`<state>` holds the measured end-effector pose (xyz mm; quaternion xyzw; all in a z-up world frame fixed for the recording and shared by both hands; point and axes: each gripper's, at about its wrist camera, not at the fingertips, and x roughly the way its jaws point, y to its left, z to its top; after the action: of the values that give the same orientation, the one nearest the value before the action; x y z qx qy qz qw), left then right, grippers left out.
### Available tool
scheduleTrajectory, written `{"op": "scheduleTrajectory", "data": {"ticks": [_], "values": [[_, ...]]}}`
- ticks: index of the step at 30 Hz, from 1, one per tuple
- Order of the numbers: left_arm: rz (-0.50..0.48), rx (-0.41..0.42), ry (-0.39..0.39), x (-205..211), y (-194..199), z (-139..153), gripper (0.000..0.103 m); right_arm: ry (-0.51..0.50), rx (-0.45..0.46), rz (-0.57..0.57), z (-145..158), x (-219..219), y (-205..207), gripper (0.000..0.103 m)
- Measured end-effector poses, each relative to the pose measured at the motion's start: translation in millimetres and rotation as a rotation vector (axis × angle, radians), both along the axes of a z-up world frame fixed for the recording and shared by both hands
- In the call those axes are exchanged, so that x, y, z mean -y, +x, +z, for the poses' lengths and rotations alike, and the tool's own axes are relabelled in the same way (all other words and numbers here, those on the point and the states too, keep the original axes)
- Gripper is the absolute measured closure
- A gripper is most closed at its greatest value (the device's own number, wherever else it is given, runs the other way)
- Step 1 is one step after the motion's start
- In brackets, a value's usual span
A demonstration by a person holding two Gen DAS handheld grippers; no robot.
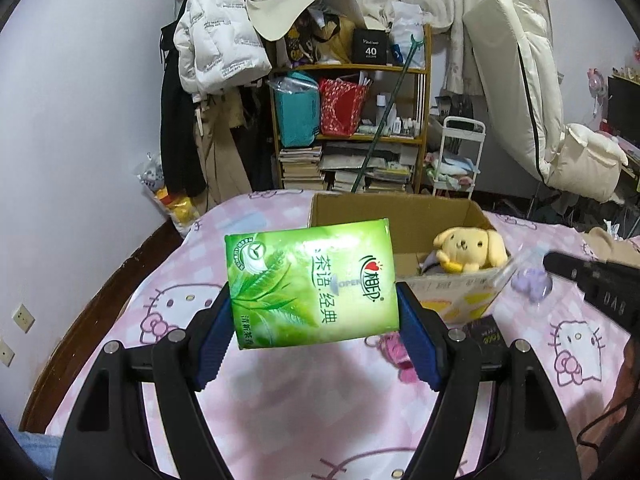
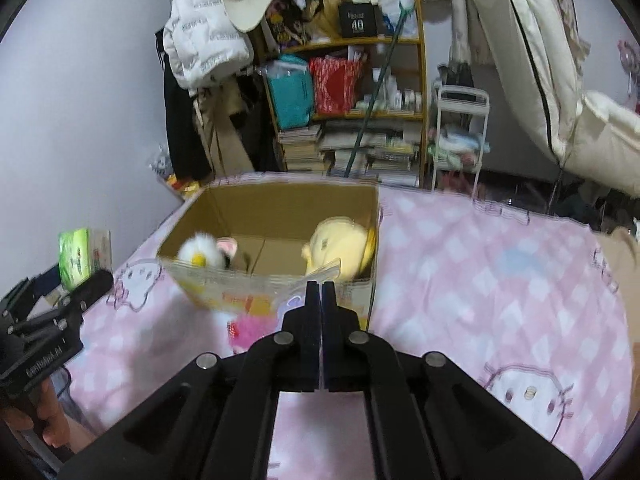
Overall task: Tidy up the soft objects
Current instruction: 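Lift the green tissue pack and clear bag over the box and release both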
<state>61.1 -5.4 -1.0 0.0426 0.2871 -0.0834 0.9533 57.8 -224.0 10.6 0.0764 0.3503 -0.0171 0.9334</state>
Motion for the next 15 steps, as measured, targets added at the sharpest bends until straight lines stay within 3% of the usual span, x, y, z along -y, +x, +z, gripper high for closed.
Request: {"op": "scheduleTrajectory", "data": {"ticks": [15], "values": [[-0.056,0.117,0.037,34,58,40,0.028,-0.084,0.133,0.03,47,8,58,0.101]]}}
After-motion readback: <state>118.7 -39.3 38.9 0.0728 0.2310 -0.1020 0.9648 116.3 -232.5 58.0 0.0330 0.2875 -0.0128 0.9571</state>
